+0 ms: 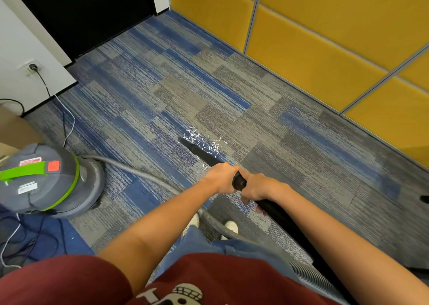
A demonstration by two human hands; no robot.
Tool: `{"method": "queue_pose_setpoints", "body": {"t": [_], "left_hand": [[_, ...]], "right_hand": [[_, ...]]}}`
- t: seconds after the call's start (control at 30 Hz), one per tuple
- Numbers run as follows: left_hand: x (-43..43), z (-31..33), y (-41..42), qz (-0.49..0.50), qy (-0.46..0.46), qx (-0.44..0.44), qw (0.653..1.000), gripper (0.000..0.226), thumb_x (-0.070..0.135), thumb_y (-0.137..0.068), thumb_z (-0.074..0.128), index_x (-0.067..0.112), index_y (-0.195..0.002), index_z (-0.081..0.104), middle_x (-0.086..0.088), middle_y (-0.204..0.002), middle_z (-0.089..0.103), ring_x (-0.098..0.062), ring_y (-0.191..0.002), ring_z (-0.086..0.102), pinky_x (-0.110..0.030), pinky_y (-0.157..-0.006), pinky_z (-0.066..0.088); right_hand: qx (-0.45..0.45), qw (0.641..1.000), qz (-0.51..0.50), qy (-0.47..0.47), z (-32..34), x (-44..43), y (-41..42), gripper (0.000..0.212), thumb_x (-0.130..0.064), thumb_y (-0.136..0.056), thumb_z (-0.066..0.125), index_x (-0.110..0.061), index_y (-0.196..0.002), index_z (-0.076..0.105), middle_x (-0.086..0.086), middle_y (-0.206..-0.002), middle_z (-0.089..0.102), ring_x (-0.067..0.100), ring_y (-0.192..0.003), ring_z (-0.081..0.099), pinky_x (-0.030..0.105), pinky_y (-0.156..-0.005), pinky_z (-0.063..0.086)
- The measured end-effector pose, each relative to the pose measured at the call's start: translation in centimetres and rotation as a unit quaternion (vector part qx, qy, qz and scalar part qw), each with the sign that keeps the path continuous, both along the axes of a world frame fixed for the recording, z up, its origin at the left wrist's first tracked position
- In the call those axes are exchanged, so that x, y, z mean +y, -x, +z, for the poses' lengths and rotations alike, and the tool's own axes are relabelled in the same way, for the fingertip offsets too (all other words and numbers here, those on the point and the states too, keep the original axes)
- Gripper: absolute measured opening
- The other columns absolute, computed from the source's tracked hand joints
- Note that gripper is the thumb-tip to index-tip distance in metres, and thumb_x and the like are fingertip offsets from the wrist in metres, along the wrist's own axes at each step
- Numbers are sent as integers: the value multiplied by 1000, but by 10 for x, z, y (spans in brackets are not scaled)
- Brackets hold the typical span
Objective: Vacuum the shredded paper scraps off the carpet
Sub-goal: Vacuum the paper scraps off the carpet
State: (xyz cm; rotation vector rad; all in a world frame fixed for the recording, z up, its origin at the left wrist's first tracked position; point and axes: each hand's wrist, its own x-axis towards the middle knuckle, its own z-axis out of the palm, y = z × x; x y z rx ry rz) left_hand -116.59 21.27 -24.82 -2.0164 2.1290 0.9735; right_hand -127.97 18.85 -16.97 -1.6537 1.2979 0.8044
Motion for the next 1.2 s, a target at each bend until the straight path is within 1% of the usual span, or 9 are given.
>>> {"method": "queue_pose_setpoints", "body": {"t": [0.13, 0.27, 0.37, 0.5, 0.63, 0.8, 0.9, 1.1, 1.2], "left_hand": [[1, 3, 3, -41, 3, -17, 999, 36, 27, -80, 62, 16, -115, 56, -10, -98, 67, -31, -93, 64, -33, -73, 49], [1, 4, -7, -26, 13, -14, 999, 38, 28, -81, 63, 20, -117, 57, -8, -97, 68, -29, -92, 64, -32, -72, 49], [1, 2, -17, 6, 24, -16, 1000, 42, 30, -81, 64, 21, -121, 55, -9, -100, 66, -30, -95, 64, -36, -77, 53], [-2, -2, -23, 42, 27, -20, 999, 50, 30, -77, 70, 21, -122, 50, -10, -110, 55, -30, -100, 59, -39, -80, 50], [-7, 0, -26, 68, 22, -1, 997, 63, 22, -73, 75, 17, -129, 45, -13, -132, 47, -32, -112, 55, -42, -85, 48], [-10, 2, -20, 54, 14, 16, 998, 71, 14, -69, 77, 7, -131, 43, -14, -120, 51, -33, -106, 58, -40, -87, 49], [-14, 4, -17, 33, 14, 15, 999, 64, 12, -74, 73, 10, -131, 45, -15, -118, 51, -33, -105, 58, -37, -86, 47], [-20, 5, -8, 1, 20, 32, 999, 60, 12, -78, 69, 18, -132, 44, -16, -113, 49, -37, -101, 58, -42, -82, 50], [-23, 6, -1, -24, 23, 23, 999, 59, 16, -77, 71, 15, -130, 45, -17, -114, 49, -37, -100, 59, -42, -82, 48]], "right_hand": [[8, 1000, 15, 4, 2, 9, 5, 87, -3, -85, 53, -35, -150, 6, 13, -81, 52, 30, -60, 61, 38, -56, 55], [-4, 1000, -7, -5, -1, 1, -3, 83, -1, -83, 56, -36, -147, 15, 18, -83, 55, 26, -48, 57, 36, -50, 53], [-6, 1000, 1, -1, -1, -3, -14, 81, -1, -84, 54, -31, -148, 14, 19, -81, 56, 24, -43, 55, 33, -46, 52], [-18, 1000, -10, 7, -3, -8, -29, 89, -2, -85, 57, -32, -151, 4, 18, -79, 52, 27, -49, 57, 38, -51, 54], [-38, 998, -49, 9, -7, -14, -40, 91, -3, -87, 58, -30, -150, -1, 19, -76, 51, 28, -51, 56, 43, -59, 55], [-45, 996, -75, 23, -6, -16, -42, 91, -3, -87, 58, -26, -151, -2, 12, -82, 46, 22, -50, 52, 35, -53, 50], [-27, 996, -82, 25, -11, -17, -37, 85, -5, -86, 58, -25, -150, 6, 13, -81, 49, 23, -48, 55, 35, -49, 52], [0, 994, -103, 34, -12, -21, -27, 70, -7, -85, 59, -17, -143, 23, 13, -85, 51, 26, -53, 62, 45, -65, 59], [8, 993, -107, 46, -11, -18, -20, 65, -8, -83, 58, -14, -140, 26, 13, -85, 52, 25, -49, 61, 38, -52, 57]]}}
